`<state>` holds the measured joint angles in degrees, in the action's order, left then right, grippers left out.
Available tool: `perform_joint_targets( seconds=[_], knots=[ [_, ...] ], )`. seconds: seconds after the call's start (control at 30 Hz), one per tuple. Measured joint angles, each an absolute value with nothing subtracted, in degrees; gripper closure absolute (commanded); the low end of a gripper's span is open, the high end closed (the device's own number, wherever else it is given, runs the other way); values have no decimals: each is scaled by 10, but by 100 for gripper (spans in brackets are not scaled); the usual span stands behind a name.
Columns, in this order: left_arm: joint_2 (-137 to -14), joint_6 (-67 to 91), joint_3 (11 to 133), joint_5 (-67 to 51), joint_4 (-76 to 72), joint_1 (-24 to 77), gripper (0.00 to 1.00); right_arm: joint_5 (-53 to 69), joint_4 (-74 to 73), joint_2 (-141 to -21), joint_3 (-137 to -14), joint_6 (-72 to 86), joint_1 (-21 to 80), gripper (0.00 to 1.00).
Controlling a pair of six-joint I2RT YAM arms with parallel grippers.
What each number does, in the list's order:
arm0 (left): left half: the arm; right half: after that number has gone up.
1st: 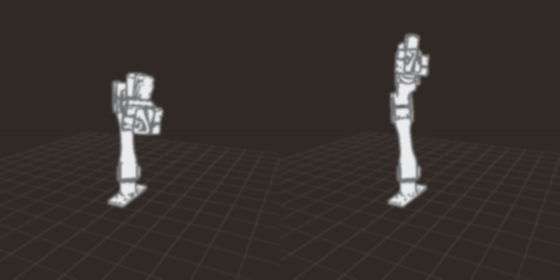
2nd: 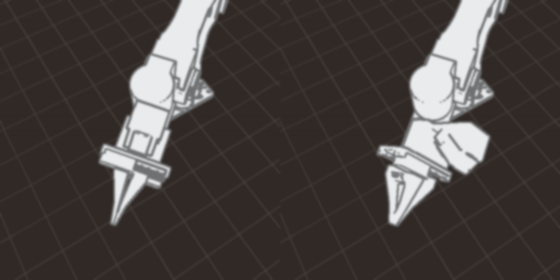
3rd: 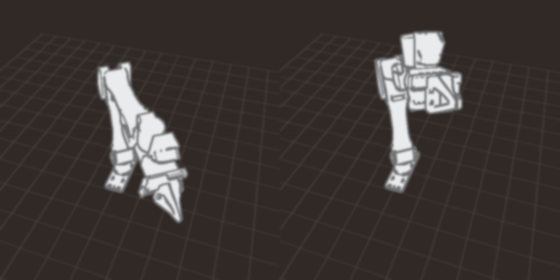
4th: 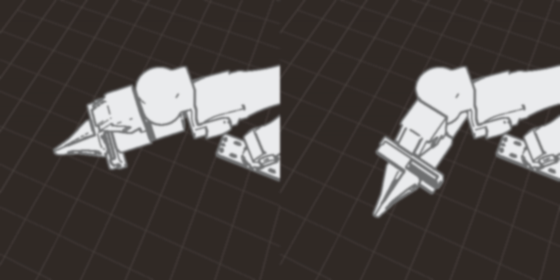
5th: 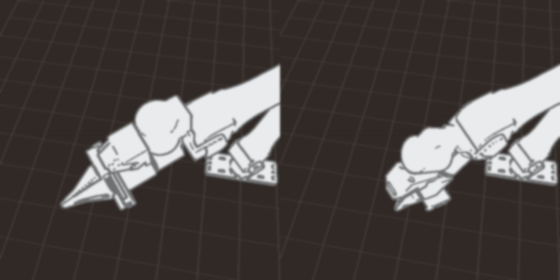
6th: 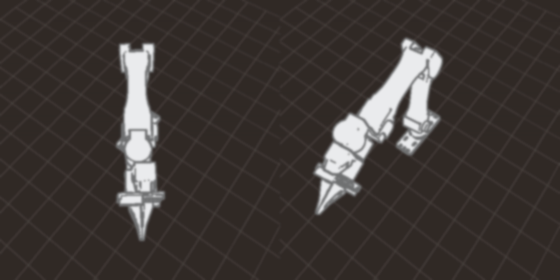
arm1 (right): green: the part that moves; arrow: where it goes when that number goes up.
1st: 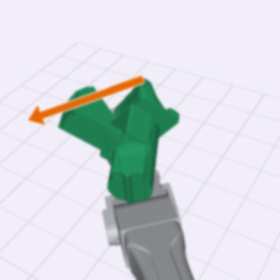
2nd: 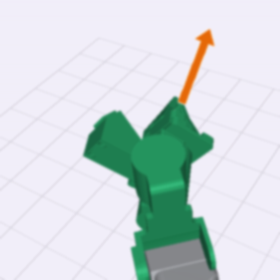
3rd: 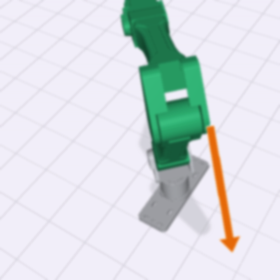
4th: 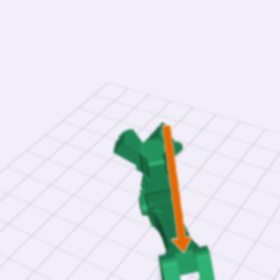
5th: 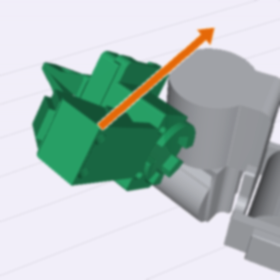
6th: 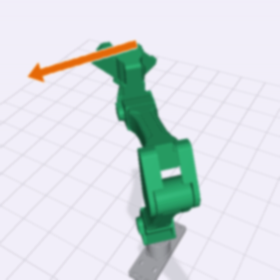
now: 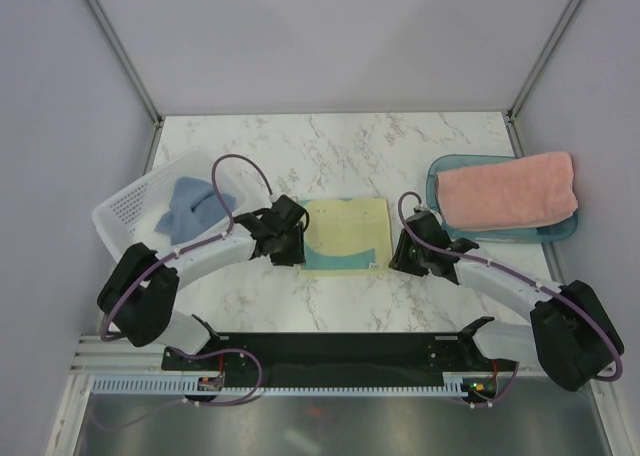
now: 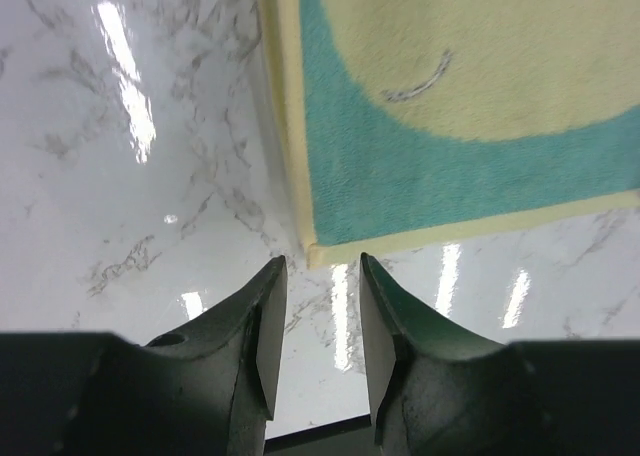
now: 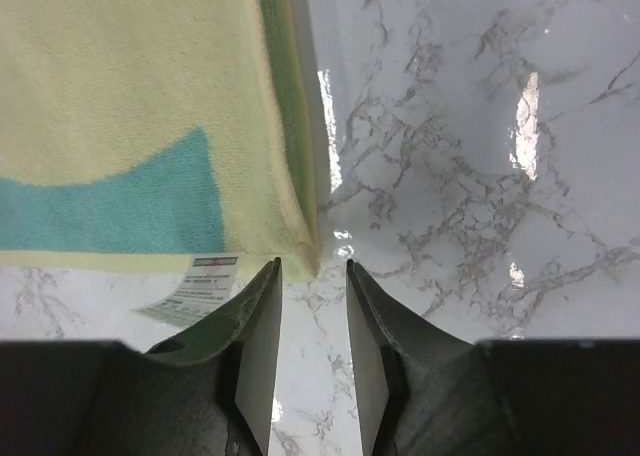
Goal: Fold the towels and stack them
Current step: Fold the towel
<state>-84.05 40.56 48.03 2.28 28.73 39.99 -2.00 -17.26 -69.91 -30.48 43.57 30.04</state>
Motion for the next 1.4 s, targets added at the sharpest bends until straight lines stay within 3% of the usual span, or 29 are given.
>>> perform_joint_targets(
  seconds=[0.23, 0.43, 0.63, 0.87, 1.17, 1.37, 1.4],
  knots=[
    [-849, 374, 598, 53, 310, 377, 60, -41, -229, -676, -397, 413, 300, 60],
    [-964, 320, 699, 60, 288, 334, 65, -66, -197, -837, -552, 324, 296, 83],
    [-1059, 290, 745, 59, 276, 301, 69, -90, -156, -969, -626, 248, 270, 91],
    [-1143, 271, 795, 59, 265, 273, 69, -92, -123, -1054, -644, 208, 226, 89],
    [-1152, 264, 802, 59, 260, 272, 65, -84, -84, -1078, -647, 185, 216, 87],
    [-1141, 247, 806, 53, 261, 270, 54, -71, -107, -1066, -651, 168, 202, 73],
    [-1134, 239, 807, 48, 261, 269, 53, -56, -116, -1060, -654, 164, 193, 66]
  ],
)
